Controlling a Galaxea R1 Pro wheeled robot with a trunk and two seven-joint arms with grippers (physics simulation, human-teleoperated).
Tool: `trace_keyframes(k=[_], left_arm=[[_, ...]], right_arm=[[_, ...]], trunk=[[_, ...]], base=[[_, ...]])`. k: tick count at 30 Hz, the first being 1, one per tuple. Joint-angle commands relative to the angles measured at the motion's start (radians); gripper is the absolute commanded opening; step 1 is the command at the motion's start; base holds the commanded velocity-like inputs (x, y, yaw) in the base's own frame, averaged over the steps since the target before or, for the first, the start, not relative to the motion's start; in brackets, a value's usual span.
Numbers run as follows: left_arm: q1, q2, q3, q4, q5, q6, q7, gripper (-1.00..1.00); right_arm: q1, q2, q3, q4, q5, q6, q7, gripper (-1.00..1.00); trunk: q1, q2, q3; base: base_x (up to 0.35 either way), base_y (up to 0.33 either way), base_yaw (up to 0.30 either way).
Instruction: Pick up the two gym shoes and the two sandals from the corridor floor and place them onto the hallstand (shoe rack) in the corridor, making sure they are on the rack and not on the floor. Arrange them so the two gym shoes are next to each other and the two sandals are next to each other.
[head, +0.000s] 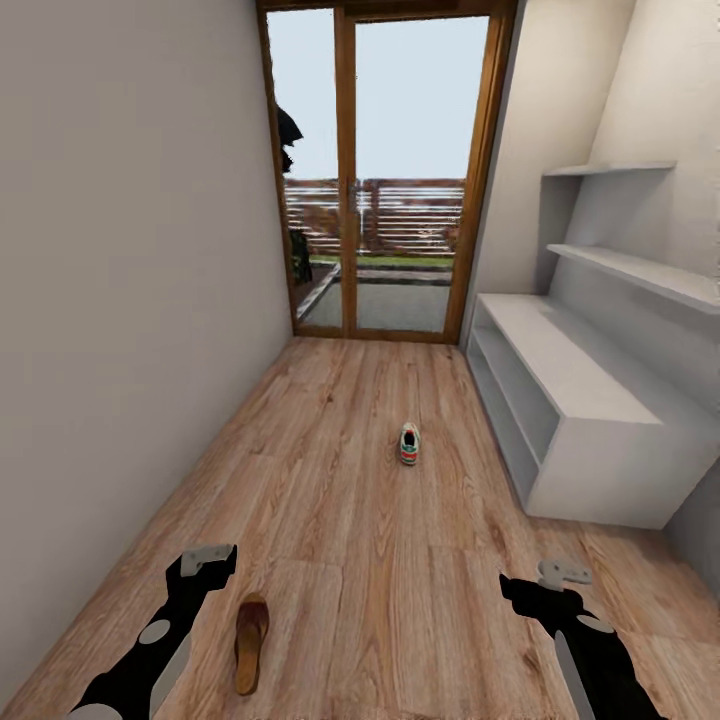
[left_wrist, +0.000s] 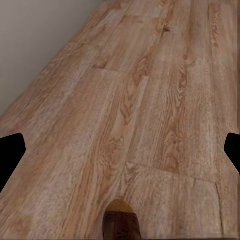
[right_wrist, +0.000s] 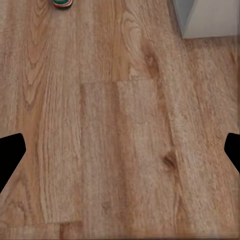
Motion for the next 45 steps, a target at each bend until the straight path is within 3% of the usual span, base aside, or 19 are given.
trace_keyframes(k=[1, 27, 45], left_arm=[[0.0, 0.001, -0.002, 0.0, 0.009, -0.003, 0.0, 1.0], [0.0, 0.001, -0.002, 0.001, 0.01, -0.004, 0.0, 1.0], [0.001, 0.001, -0.002, 0.099, 0.009, -0.063, 0.0, 1.0]], right_arm=[[-0.001, 0.0, 0.0, -0.001, 0.001, 0.005, 0.0, 1.0], [-0.001, 0.0, 0.0, -0.003, 0.002, 0.005, 0.0, 1.0], [-0.001, 0.004, 0.001, -0.007, 0.003, 0.005, 0.0, 1.0]], trunk=[[0.004, -0.008, -0.006], [0.103, -0.19, -0.129], [0.172, -0.316, -0.21]], base=[[0.0, 0.0, -0.117], [0.0, 0.0, -0.054], [0.0, 0.0, 0.0]])
